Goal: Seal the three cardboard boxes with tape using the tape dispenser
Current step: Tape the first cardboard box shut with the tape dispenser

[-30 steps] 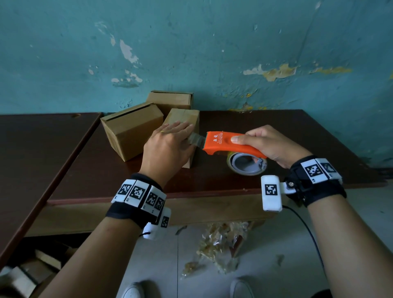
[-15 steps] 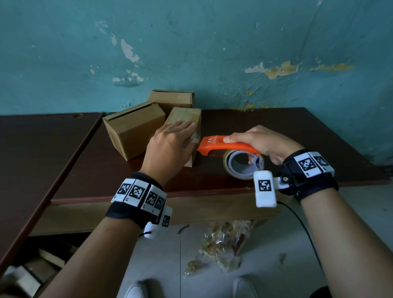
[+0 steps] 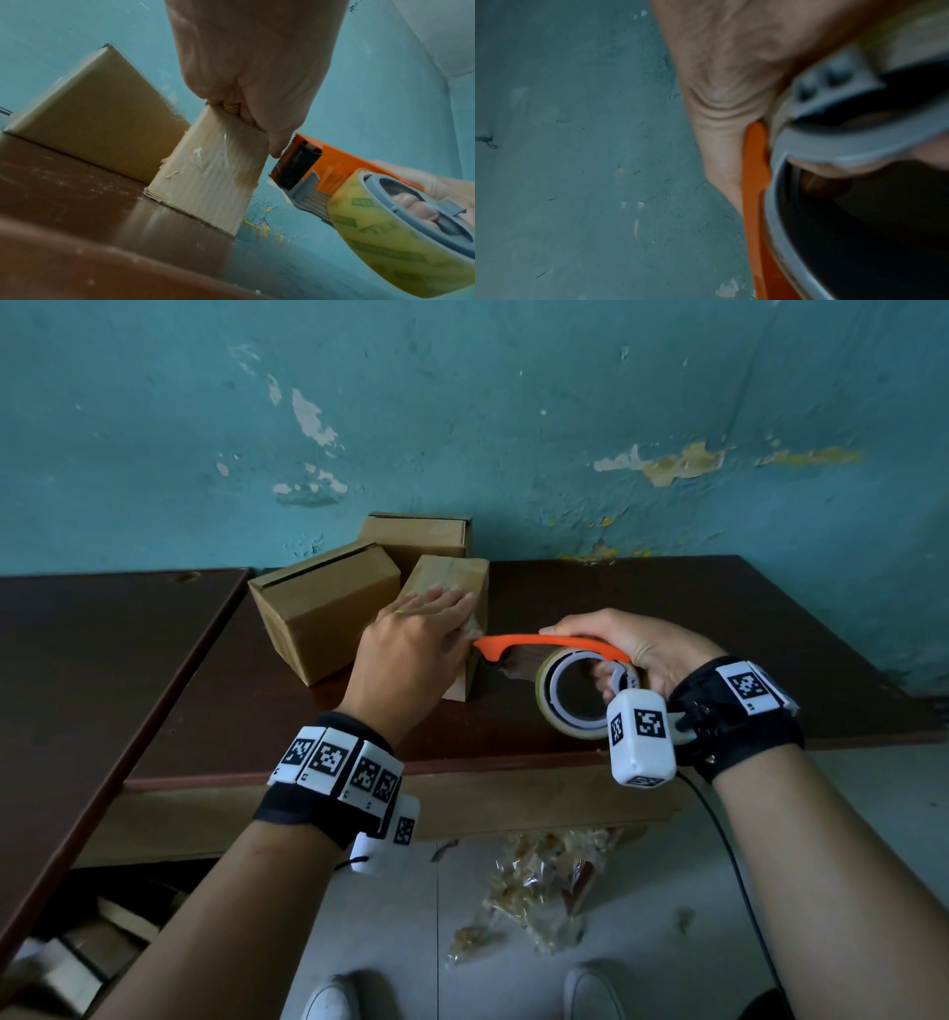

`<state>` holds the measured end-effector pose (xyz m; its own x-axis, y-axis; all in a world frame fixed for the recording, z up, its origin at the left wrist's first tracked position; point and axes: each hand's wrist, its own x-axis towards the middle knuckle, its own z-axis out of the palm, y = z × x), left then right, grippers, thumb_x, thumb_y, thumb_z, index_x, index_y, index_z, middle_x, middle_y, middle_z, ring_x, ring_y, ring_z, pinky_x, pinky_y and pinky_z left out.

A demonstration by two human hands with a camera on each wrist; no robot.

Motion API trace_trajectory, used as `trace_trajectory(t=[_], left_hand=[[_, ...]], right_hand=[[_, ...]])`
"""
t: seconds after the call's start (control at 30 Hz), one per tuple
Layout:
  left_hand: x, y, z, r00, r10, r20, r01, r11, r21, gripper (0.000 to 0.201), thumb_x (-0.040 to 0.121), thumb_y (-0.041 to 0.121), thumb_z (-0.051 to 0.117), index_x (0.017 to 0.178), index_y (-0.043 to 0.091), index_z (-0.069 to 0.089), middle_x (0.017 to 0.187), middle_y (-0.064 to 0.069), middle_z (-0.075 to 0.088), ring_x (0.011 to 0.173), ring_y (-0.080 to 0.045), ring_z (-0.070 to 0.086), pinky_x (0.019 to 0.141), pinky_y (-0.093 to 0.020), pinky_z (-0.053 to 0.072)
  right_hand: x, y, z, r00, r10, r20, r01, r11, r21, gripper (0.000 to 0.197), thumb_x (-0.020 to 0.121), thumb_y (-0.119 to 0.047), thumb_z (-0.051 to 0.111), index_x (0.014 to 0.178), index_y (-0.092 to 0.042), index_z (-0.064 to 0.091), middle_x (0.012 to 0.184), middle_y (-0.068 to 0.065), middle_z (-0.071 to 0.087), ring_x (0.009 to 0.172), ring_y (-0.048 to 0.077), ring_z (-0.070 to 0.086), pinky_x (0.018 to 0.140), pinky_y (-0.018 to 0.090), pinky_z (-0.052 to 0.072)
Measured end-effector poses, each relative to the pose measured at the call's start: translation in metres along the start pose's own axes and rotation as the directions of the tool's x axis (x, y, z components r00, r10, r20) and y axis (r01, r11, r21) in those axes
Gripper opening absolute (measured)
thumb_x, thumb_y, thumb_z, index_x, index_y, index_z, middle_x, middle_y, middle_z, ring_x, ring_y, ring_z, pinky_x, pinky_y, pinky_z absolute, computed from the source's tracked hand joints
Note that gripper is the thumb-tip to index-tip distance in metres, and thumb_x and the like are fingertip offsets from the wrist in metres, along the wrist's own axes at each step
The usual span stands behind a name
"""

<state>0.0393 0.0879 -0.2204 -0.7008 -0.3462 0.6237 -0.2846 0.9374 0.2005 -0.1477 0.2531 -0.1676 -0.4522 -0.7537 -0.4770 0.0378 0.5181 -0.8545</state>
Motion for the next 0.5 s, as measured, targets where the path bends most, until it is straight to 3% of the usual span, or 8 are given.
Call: trace_trajectory(t=[0.2, 0.5], left_hand=[[0.0009, 0.0000, -0.0016, 1.000, 0.004, 0.008, -0.004, 1.000, -0.008, 0.041, 0.100, 0.017, 0.072, 0.140, 0.011, 0.068, 0.144, -0.010, 0.067, 0.139, -0.029, 0.059, 0.119, -0.047, 0.045], [0.0021, 0.0020, -0.0037, 1.000, 0.005, 0.019, -0.005, 1.000, 0.002, 0.040, 0.100, 0.020, 0.072, 0.139, 0.012, 0.069, 0.142, -0.011, 0.067, 0.138, -0.029, 0.060, 0.117, -0.049, 0.047]], right_hand=[[-0.0006, -0.0001, 0.0000, 1.000, 0.022, 0.007, -0.022, 0.999, 0.028, 0.043, 0.098, -0.038, 0.069, 0.062, -0.018, 0.057, 0.041, -0.004, 0.043, 0.030, 0.008, 0.034, 0.038, 0.019, 0.028], [0.0006, -0.0041, 0.0012, 1.000, 0.017, -0.003, -0.017, 0.999, -0.044, 0.044, 0.096, -0.038, 0.070, 0.058, -0.019, 0.057, 0.042, -0.004, 0.041, 0.030, 0.009, 0.032, 0.036, 0.018, 0.025]])
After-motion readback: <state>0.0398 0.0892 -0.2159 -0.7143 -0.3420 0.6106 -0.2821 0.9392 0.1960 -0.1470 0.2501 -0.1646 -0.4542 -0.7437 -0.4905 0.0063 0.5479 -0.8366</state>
